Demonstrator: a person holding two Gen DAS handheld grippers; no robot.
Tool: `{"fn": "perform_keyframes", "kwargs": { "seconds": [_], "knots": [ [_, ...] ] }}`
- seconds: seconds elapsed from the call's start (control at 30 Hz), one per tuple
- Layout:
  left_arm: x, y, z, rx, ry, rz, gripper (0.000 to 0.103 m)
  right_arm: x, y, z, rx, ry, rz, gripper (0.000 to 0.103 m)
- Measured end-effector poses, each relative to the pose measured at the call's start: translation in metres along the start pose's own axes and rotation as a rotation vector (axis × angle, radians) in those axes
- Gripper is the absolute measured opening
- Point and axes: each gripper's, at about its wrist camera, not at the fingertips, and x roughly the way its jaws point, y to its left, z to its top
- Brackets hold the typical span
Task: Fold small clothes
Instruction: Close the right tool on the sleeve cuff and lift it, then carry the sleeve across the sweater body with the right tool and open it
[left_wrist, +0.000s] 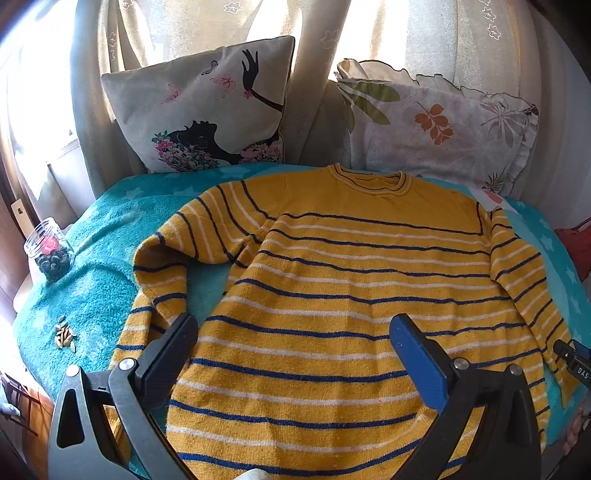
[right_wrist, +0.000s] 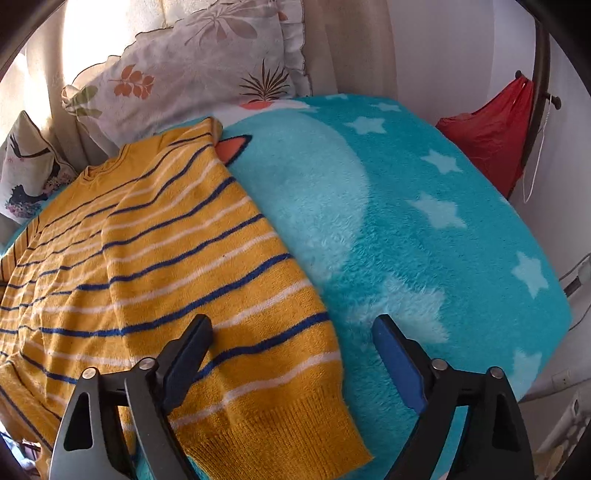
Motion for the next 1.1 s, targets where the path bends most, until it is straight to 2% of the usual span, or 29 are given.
{"fn": "perform_keyframes", "kwargs": {
  "seconds": [0.03,0.07,0.1,0.13,0.23,0.43,0.53,0.6,0.67,0.8,0.93,1.03,1.1],
  "knots": [
    [0.0,0.002,0.001,-0.009,0.0,0.0,0.103,-0.003,0.003,0.0,-0.014,0.008,0.05,0.029],
    [0.0,0.005,0.002,-0.017,0.0,0.0,0.103,-0.006,0.0,0.003,0.001,0.022,0.105,0.016],
    [-0.001,0.007,0.002,-0.024,0.0,-0.002,0.103,-0.009,-0.003,0.007,0.01,0.025,0.113,0.011],
    [-0.002,0.01,0.002,-0.031,-0.001,-0.002,0.103,-0.013,-0.009,0.013,0.011,0.014,0.104,0.008],
    [-0.005,0.018,0.002,-0.046,-0.009,0.007,0.103,-0.028,-0.037,0.035,0.052,-0.028,0.042,0.008],
    [-0.008,0.043,0.004,-0.111,-0.026,0.024,0.103,-0.049,-0.132,0.101,0.189,-0.099,-0.258,0.008],
    [-0.009,0.057,0.004,-0.146,-0.03,0.032,0.103,-0.045,-0.157,0.125,0.245,-0.068,-0.294,0.008],
    [-0.011,0.066,0.003,-0.163,-0.035,0.04,0.103,-0.044,-0.151,0.138,0.243,-0.054,-0.304,0.008],
    [-0.013,0.075,0.002,-0.177,-0.041,0.05,0.103,-0.049,-0.127,0.15,0.197,-0.061,-0.268,0.008],
    [-0.013,0.09,0.001,-0.21,-0.048,0.052,0.103,-0.052,-0.043,0.173,0.087,-0.043,-0.03,0.008],
    [-0.016,0.104,-0.004,-0.236,-0.051,0.049,0.103,-0.034,0.075,0.191,-0.054,0.035,0.233,0.008],
    [-0.021,0.117,-0.009,-0.255,-0.057,0.061,0.103,-0.011,0.159,0.196,-0.14,0.103,0.369,0.008],
    [-0.025,0.127,-0.012,-0.266,-0.064,0.071,0.103,0.008,0.209,0.191,-0.197,0.141,0.406,0.008]
  ]
}}
